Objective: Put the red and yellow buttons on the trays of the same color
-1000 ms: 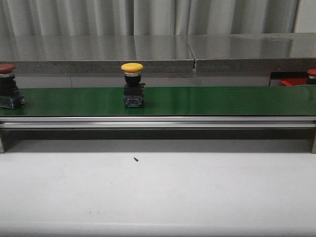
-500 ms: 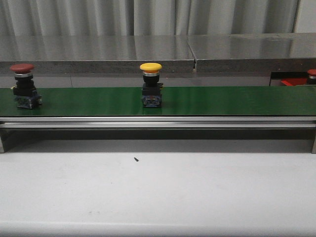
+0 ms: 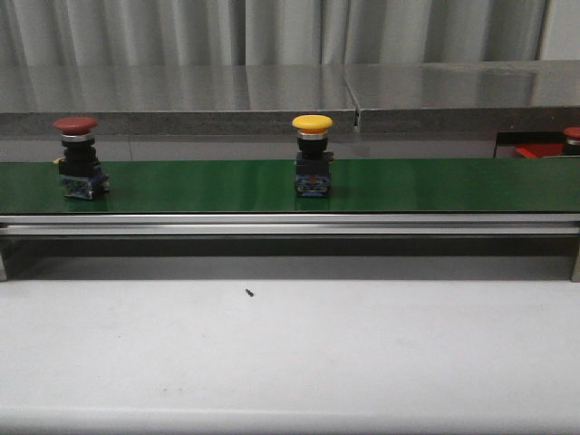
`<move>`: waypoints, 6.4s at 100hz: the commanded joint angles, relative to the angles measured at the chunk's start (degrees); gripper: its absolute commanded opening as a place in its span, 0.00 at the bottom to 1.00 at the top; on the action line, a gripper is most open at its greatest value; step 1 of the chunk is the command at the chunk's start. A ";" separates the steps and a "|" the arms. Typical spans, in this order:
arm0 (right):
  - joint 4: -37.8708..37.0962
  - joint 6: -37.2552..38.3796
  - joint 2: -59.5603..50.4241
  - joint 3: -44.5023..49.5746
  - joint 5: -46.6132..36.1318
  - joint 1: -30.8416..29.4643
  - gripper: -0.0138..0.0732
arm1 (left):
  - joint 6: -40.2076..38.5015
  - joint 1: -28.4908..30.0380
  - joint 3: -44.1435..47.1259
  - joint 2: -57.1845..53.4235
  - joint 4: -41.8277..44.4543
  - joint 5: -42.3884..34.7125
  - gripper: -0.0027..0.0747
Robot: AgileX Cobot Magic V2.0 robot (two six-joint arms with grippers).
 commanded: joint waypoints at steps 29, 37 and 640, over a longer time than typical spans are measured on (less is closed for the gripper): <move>5.03 -0.10 1.29 -2.28 -3.36 0.12 0.86 | 0.10 -0.46 -1.59 0.28 -0.87 -4.10 0.01; 5.06 -0.10 4.49 -3.77 -2.11 0.12 0.86 | 0.10 -0.46 -1.59 0.28 -0.87 -4.10 0.01; 0.83 0.22 57.77 -39.62 0.54 -2.22 0.29 | 0.10 -0.46 -1.59 0.28 -0.87 -4.00 0.01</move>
